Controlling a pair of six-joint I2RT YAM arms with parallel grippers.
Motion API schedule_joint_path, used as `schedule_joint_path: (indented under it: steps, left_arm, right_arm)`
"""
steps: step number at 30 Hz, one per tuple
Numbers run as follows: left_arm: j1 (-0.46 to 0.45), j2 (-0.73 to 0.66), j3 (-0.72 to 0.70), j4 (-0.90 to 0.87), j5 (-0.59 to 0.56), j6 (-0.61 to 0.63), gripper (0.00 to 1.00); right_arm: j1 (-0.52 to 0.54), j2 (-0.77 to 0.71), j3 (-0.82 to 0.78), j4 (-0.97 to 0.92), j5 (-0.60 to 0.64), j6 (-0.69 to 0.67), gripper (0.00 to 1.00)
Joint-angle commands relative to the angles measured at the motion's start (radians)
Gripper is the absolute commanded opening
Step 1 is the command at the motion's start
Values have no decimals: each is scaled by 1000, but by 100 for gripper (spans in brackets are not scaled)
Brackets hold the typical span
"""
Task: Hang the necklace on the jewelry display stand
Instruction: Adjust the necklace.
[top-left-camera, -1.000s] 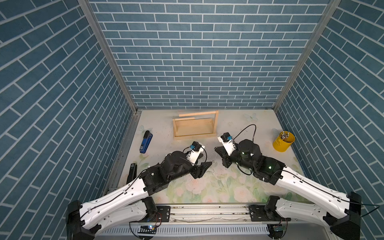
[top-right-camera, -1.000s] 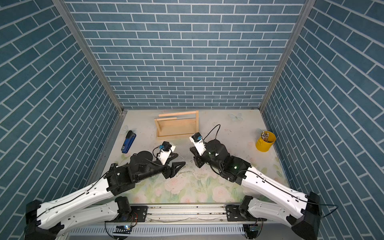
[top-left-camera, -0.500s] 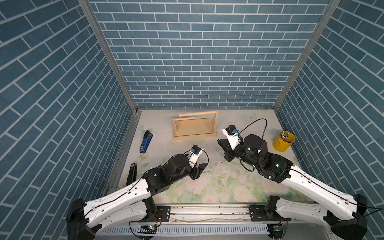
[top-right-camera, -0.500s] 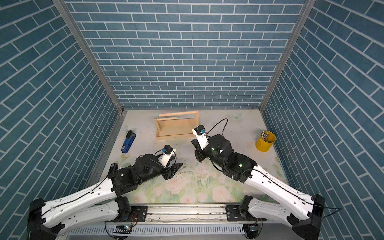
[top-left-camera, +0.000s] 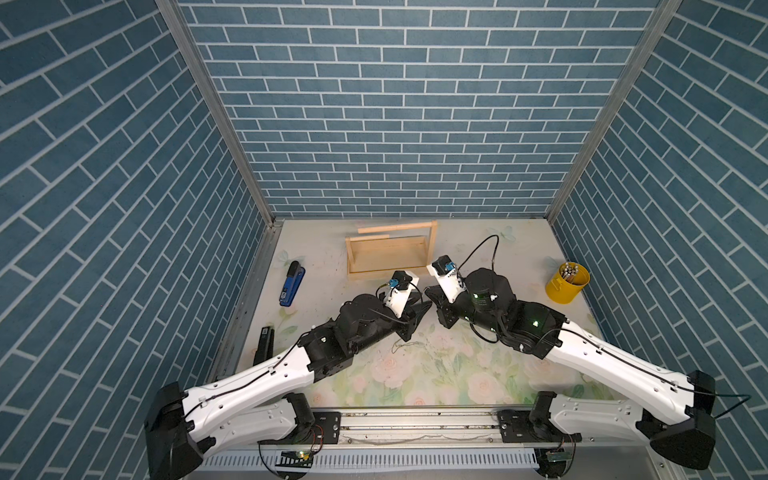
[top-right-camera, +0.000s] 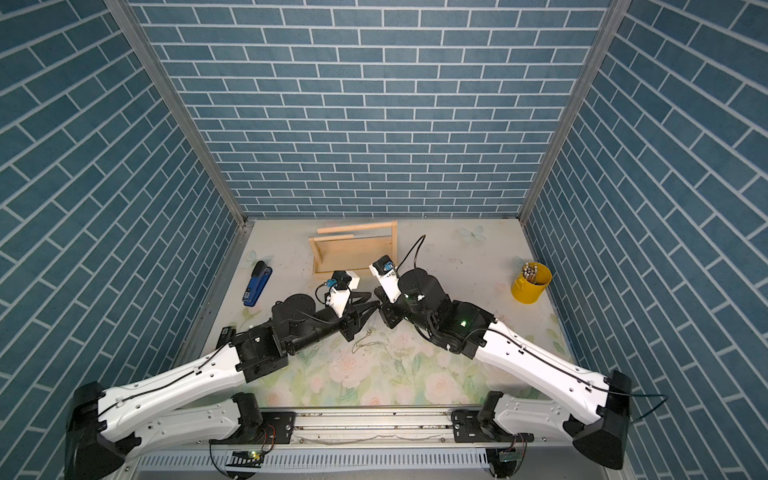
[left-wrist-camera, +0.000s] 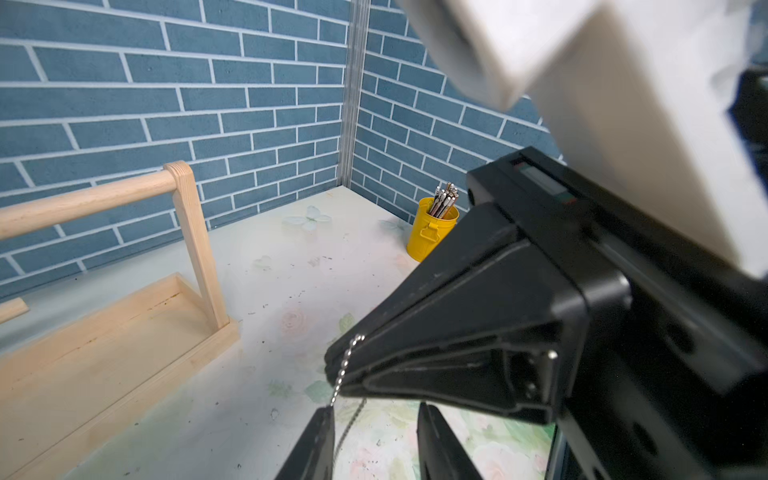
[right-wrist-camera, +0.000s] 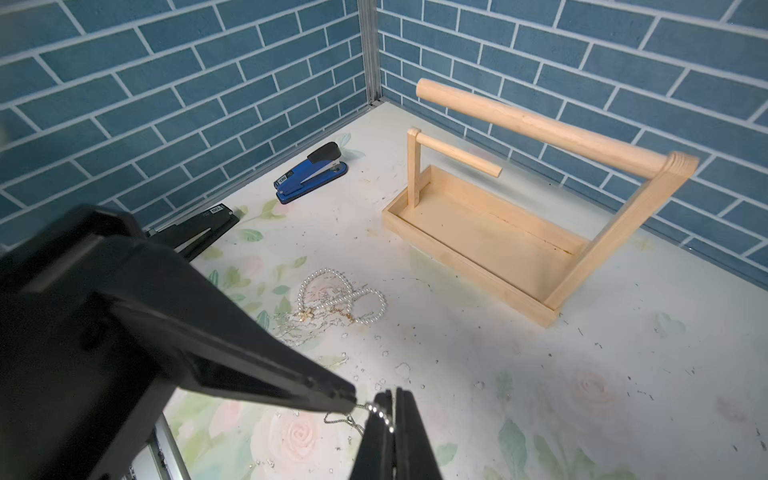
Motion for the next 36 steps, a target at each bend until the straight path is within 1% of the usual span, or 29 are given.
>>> schedule_joint_path:
  steps: [1, 3, 8, 11, 13, 16, 18, 20, 22, 26, 32, 36]
  left_arm:
    - [0, 16, 22, 41, -21, 11, 36]
    - [1, 17, 23, 40, -37, 14, 33]
    - [0, 7, 28, 15, -94, 32, 21]
    - [0, 9, 29, -7, -114, 43, 18]
    - [2, 10, 26, -12, -115, 46, 18]
    - [1, 18, 22, -10, -111, 47, 26]
    - [1, 26, 20, -5, -107, 48, 27]
    - [1, 36, 22, 0, -95, 50, 33]
    - [1, 49, 27, -1, -94, 55, 36]
    - [1, 68, 32, -2, -91, 65, 36]
    - [2, 83, 35, 12, -97, 77, 32]
    - [3, 120, 58, 11, -97, 94, 32]
  right_arm:
    - [10, 10, 29, -38, 6, -43, 0]
    - [13, 15, 31, -42, 6, -49, 0]
    - [16, 18, 31, -47, 14, -58, 0]
    - [16, 16, 33, -49, 16, -61, 0]
    - [16, 15, 35, -52, 16, -61, 0]
    - [17, 15, 42, -58, 15, -60, 0]
    - [18, 16, 45, -60, 12, -62, 0]
    - [18, 16, 47, -64, 8, -63, 0]
    - [19, 15, 48, -66, 6, -64, 0]
    - [19, 9, 47, -71, 14, -64, 0]
    - [19, 2, 47, -69, 14, -65, 0]
    - [19, 10, 47, -65, 16, -63, 0]
